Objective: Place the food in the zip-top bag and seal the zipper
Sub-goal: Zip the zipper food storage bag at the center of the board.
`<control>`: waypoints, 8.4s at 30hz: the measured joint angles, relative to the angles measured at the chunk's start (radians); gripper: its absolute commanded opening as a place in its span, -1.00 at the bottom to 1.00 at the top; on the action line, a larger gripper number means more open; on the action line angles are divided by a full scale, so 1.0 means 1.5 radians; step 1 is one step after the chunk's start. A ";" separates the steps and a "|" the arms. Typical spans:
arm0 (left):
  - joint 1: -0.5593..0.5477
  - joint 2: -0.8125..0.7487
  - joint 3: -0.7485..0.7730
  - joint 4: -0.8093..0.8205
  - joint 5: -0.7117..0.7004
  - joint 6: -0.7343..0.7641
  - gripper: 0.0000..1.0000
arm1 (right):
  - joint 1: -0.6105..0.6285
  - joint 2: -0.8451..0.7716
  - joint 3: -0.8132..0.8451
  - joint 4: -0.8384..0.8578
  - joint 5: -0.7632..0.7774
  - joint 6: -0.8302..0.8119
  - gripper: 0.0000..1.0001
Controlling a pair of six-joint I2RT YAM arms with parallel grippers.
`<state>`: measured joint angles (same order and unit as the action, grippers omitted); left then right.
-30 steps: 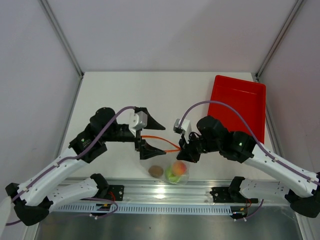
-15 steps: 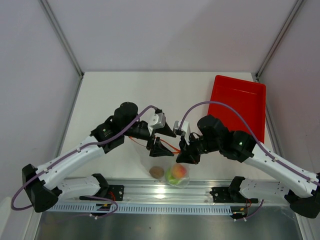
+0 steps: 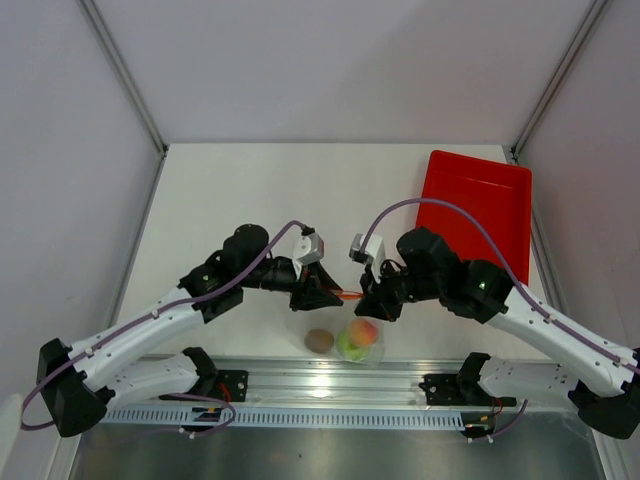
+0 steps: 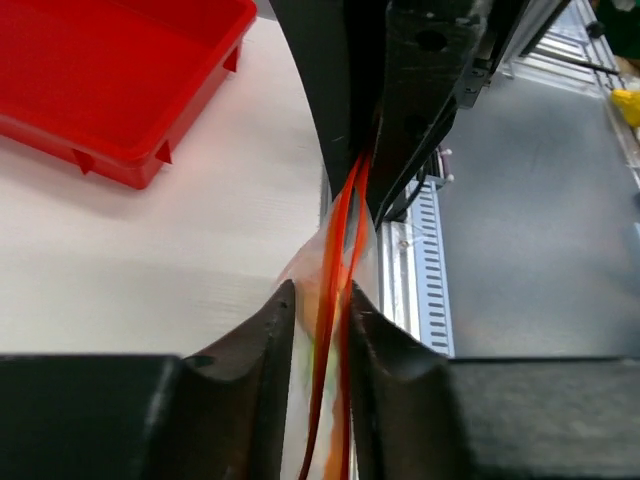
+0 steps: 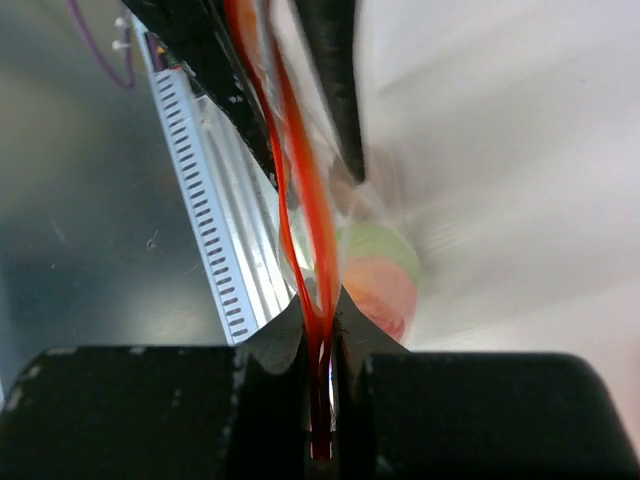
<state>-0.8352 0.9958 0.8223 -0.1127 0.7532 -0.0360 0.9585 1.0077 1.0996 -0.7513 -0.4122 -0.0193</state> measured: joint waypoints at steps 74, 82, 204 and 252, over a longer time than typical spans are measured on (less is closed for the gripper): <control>-0.008 0.048 0.104 0.006 -0.164 -0.253 -0.18 | -0.197 -0.130 -0.262 0.404 -0.213 0.257 -1.00; -0.031 0.064 0.104 0.016 -0.160 -0.249 0.00 | -0.193 -0.129 -0.262 0.415 -0.212 0.270 -1.00; -0.045 -0.057 0.014 -0.062 -0.219 -0.232 -0.99 | -0.194 -0.091 -0.197 0.304 -0.101 0.273 -1.00; -0.047 -0.295 -0.017 -0.256 -0.462 -0.255 -0.99 | -0.246 -0.171 -0.199 0.205 0.061 0.304 -1.00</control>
<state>-0.9062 0.5533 0.7975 -0.4973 0.0605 -0.4191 0.5892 0.7509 0.8017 -0.4438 -0.3206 0.4374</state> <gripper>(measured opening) 0.091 0.007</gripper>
